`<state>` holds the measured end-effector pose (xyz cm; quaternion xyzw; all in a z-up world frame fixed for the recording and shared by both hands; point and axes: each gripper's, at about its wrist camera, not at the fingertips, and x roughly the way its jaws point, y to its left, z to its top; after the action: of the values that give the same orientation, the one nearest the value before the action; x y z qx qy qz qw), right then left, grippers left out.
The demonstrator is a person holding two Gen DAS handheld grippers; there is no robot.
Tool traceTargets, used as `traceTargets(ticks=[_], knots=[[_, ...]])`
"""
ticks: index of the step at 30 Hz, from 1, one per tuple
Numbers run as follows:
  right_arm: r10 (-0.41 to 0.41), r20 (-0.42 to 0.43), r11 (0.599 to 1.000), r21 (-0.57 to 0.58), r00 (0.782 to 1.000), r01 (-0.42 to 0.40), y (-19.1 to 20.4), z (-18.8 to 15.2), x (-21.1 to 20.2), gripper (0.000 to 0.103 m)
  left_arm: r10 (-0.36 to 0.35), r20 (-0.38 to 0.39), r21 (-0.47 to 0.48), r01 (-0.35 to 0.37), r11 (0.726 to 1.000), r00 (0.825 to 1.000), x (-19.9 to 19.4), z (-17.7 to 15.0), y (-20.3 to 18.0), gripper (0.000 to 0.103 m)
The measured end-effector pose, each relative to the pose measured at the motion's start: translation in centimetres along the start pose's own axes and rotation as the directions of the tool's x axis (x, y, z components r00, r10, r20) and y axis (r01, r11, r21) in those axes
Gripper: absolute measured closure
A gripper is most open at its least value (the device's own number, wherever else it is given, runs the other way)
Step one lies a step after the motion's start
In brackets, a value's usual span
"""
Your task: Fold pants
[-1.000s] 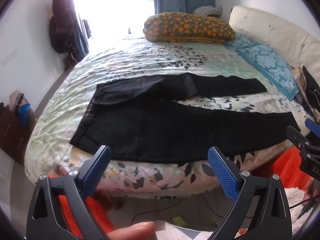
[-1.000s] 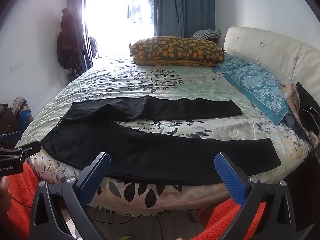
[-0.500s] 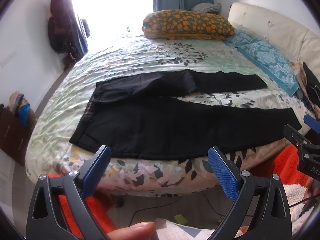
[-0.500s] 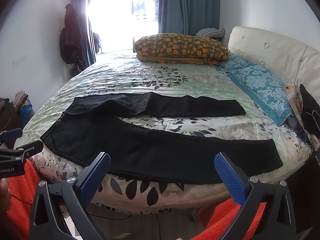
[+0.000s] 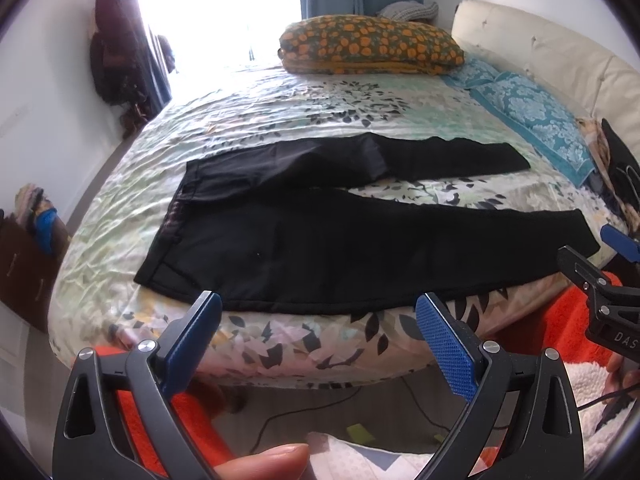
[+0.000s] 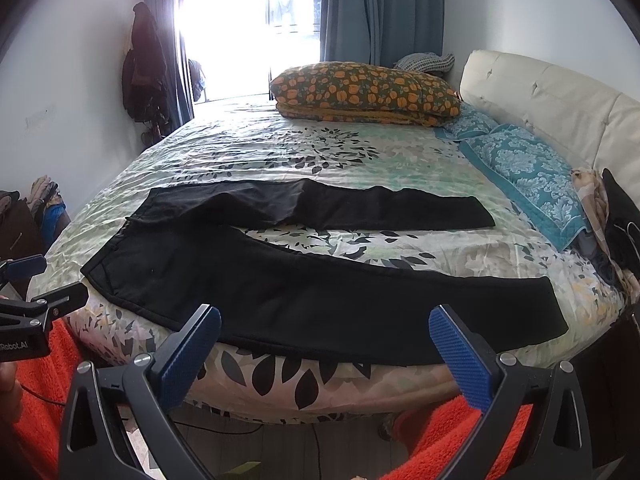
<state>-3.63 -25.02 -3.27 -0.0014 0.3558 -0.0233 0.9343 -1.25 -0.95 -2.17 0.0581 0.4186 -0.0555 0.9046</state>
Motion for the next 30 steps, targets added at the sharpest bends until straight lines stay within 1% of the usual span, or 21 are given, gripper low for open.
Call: traceTargets(ticks=[30], knots=[[0.001, -0.010, 1.000, -0.007, 1.000, -0.001, 0.25, -0.21, 0.28, 0.000, -0.011, -0.012, 0.002, 0.011, 1.000, 1.000, 0.19, -0.29, -0.35, 0.004]])
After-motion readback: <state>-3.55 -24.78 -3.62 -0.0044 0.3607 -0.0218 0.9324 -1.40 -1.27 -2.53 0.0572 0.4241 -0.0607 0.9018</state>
